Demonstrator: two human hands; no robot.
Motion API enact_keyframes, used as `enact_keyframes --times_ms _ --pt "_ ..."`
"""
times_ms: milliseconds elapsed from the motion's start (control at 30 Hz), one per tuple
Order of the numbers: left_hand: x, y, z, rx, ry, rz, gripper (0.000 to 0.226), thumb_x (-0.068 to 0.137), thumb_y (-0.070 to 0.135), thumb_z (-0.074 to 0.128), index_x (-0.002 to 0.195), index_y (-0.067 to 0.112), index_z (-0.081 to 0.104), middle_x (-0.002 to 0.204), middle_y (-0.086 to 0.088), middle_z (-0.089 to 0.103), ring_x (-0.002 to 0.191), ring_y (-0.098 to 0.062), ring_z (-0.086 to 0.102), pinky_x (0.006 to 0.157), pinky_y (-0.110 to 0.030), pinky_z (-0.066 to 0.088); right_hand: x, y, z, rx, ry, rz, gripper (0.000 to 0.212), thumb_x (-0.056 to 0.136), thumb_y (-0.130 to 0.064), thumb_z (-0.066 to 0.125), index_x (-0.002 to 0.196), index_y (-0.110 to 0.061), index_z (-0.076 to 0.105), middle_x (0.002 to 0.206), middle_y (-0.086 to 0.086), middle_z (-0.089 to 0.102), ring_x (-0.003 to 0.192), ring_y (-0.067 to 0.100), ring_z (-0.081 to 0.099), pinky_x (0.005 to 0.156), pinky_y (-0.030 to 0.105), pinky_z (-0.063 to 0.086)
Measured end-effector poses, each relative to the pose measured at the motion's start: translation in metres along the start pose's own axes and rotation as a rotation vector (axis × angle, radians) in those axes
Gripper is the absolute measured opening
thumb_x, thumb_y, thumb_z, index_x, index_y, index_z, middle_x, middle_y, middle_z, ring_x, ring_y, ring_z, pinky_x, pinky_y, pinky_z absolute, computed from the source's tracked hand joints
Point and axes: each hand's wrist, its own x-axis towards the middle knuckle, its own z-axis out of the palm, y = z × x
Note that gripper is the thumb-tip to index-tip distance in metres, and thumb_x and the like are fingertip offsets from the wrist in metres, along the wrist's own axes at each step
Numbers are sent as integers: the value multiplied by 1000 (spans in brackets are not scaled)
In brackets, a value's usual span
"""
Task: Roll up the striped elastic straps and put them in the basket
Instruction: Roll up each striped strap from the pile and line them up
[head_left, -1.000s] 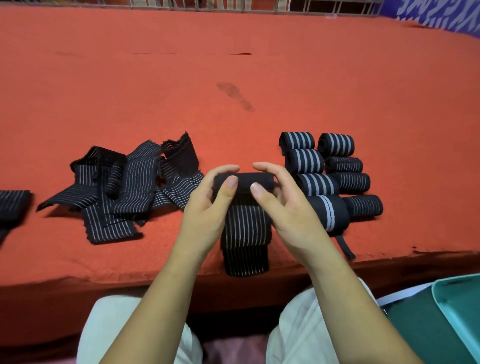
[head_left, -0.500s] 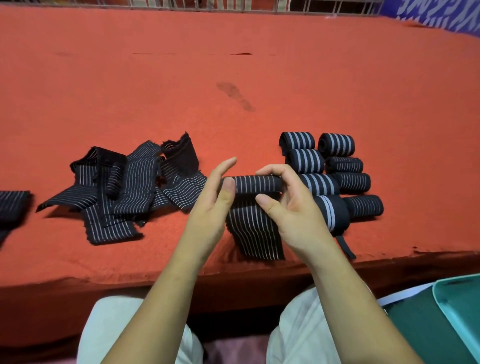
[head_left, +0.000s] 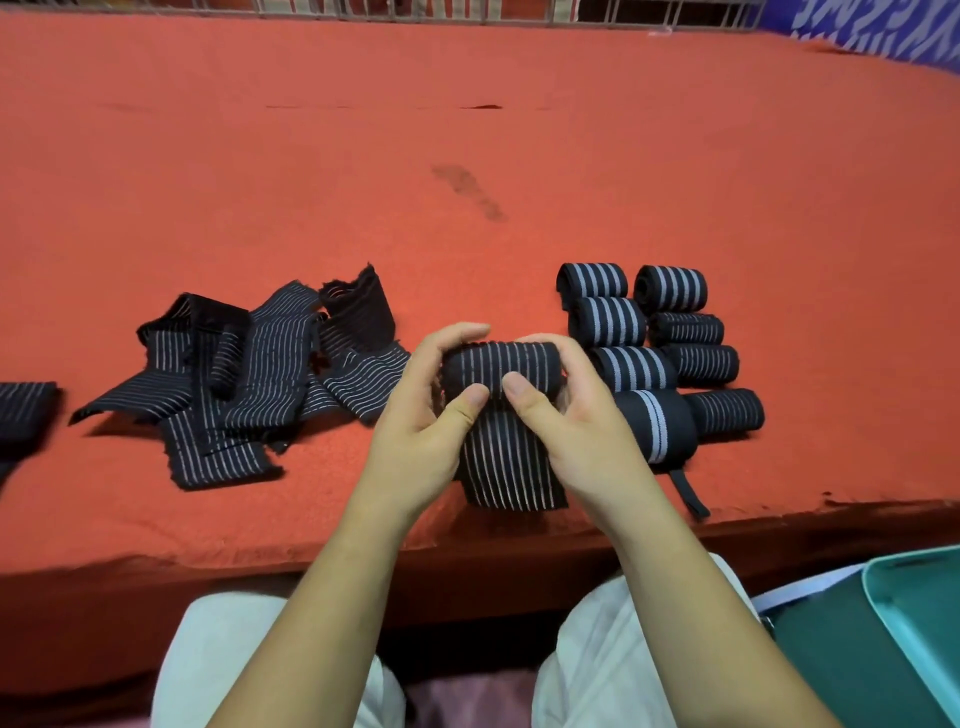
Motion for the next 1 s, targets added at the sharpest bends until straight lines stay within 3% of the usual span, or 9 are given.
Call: enact_keyframes --times_ms 167,267,367,467,533,667,800,867,1000 --pt "-3 10 8 19 36 -191 45 97 56 37 121 23 56 106 9 62 95 6 58 84 -14 45 -1 -2 -6 101 -7 -84 34 94 -1 61 119 -22 53 108 9 59 98 18 61 92 43 54" --pt "-2 10 12 53 54 -152 40 94 47 35 107 15 55 91 11 57 80 12 54 74 -8 41 -2 -3 -5 130 -35 -49 40 90 9 58 113 -24 54 102 6 59 92 16 59 85 38 53" --pt "-1 4 10 -75 28 -147 29 99 33 47 117 11 52 98 4 58 89 3 56 81 -13 45 -3 -3 -2 147 -31 20 30 93 -13 65 118 -26 54 111 12 63 99 29 64 90 45 55" --pt "-3 -4 6 -99 -50 -113 30 100 21 50 130 24 48 110 2 56 99 -6 53 90 -22 45 -3 -5 0 52 9 129 30 100 -44 53 129 -37 49 120 1 65 107 15 66 94 37 55" --pt "-4 -6 6 -32 -68 -70 36 98 18 47 133 27 46 114 2 52 102 -7 50 94 -25 41 -2 -2 1 7 26 160 35 101 -49 45 134 -36 44 122 -4 64 108 7 63 95 30 52" --pt "-1 -8 7 -19 -61 -132 45 99 31 50 143 32 40 127 0 53 112 -5 52 104 -26 40 0 5 1 50 80 76 35 96 -50 56 123 -28 52 115 4 67 108 21 66 98 52 51" --pt "4 -3 9 -140 28 -322 46 90 64 51 119 29 58 103 2 62 89 -13 64 71 -34 56 3 10 -6 105 -8 1 27 95 -27 61 121 -26 53 110 9 63 99 30 64 92 60 53" --pt "7 -4 10 -197 40 -370 50 90 61 47 106 15 58 87 -7 59 67 -18 61 49 -28 48 5 12 -8 138 -48 -41 30 94 -12 61 121 -24 53 108 9 58 95 23 59 93 56 52" --pt "14 -9 5 -363 -24 -302 28 93 35 54 110 12 57 93 -10 55 71 -16 54 53 -25 42 14 13 -12 217 -41 -5 29 87 -16 68 114 -26 61 112 12 58 100 24 60 97 52 52"
